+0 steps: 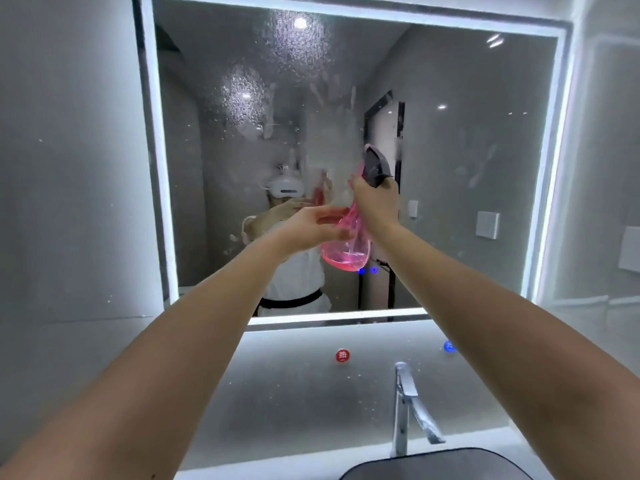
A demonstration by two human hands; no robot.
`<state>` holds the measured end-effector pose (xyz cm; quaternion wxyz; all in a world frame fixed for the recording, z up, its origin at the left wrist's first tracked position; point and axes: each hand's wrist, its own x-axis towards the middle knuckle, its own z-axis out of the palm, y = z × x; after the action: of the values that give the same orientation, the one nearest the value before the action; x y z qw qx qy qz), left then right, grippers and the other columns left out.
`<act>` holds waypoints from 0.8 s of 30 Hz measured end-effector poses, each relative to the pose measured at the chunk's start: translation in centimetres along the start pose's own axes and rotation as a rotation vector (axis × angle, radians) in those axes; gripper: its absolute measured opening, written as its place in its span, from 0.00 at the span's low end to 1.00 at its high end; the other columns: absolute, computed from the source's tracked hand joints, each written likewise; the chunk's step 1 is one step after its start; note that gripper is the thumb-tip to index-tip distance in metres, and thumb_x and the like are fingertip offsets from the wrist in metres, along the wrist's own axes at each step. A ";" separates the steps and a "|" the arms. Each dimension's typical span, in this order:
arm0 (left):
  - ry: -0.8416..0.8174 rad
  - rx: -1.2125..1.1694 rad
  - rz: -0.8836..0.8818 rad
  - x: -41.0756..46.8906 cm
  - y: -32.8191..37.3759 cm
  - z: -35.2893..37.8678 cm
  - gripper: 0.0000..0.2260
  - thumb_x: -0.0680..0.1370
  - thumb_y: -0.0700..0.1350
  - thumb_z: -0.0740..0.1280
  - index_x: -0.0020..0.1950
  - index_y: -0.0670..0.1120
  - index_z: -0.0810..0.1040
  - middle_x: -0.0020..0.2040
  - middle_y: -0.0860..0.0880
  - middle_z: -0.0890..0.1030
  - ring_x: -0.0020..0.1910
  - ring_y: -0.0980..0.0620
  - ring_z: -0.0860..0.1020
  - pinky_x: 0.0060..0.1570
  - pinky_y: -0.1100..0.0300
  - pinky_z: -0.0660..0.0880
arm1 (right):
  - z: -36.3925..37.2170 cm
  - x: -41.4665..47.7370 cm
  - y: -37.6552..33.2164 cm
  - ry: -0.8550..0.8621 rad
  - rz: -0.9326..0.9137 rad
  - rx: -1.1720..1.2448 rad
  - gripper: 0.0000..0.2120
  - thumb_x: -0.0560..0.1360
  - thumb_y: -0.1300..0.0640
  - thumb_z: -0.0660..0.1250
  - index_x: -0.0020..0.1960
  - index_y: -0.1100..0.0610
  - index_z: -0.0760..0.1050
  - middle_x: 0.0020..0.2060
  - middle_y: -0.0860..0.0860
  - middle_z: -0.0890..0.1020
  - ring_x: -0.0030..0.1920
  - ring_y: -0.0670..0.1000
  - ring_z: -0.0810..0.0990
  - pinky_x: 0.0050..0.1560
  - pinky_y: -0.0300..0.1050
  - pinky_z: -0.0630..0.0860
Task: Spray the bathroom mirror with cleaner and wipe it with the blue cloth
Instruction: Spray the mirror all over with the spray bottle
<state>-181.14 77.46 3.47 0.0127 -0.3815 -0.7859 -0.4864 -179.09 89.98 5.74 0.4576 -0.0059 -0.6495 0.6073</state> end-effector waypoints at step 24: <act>-0.047 0.024 -0.018 3.4 4.9 5.8 0.25 0.71 0.44 0.73 0.67 0.50 0.72 0.59 0.52 0.77 0.54 0.56 0.77 0.59 0.60 0.72 | -7.3 3.9 -0.6 -0.003 0.070 -0.009 0.04 0.70 0.60 0.63 0.37 0.56 0.72 0.36 0.53 0.78 0.38 0.53 0.76 0.43 0.47 0.73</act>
<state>-178.51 85.10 5.50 -0.0057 -0.3856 -0.7952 -0.4679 -176.65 97.70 7.35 0.4350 -0.0298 -0.6522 0.6200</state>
